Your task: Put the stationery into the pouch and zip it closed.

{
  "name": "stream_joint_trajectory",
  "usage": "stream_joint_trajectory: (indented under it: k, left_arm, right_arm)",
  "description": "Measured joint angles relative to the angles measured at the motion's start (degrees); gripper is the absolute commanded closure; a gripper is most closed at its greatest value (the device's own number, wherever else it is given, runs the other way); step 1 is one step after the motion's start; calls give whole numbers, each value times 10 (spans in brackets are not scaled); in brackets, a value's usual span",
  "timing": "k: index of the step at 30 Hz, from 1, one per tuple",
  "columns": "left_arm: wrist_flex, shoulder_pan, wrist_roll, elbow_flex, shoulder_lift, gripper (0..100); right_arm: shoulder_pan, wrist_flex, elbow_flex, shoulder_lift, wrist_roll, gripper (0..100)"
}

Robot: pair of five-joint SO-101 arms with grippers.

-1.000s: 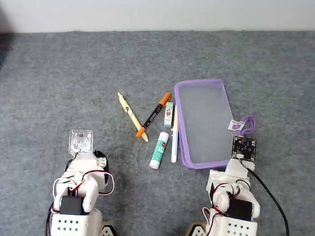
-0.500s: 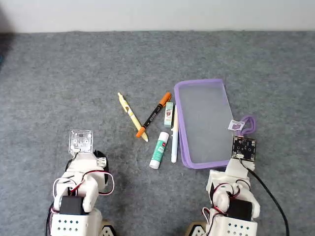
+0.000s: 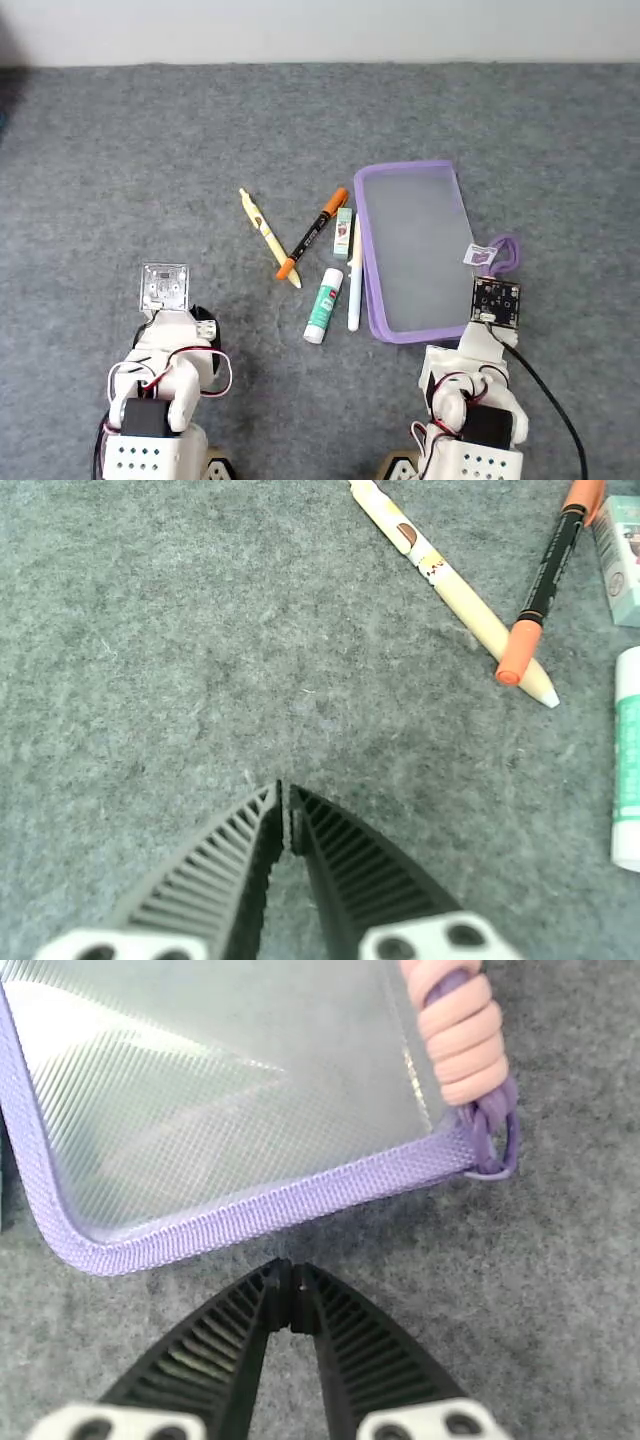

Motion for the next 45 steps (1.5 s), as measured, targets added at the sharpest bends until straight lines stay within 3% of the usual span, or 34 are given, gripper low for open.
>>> stream_joint_trajectory:
  k: [35, 42, 45]
  left_arm:
    - [7, 0, 0, 0, 0, 986]
    - [18, 0, 0, -49, 0, 860]
    - [18, 0, 0, -84, 0, 878]
  right_arm:
    - [0, 0, 0, 0, 0, 990]
    - [0, 0, 0, 0, 0, 990]
    - [0, 0, 0, 0, 0, 990]
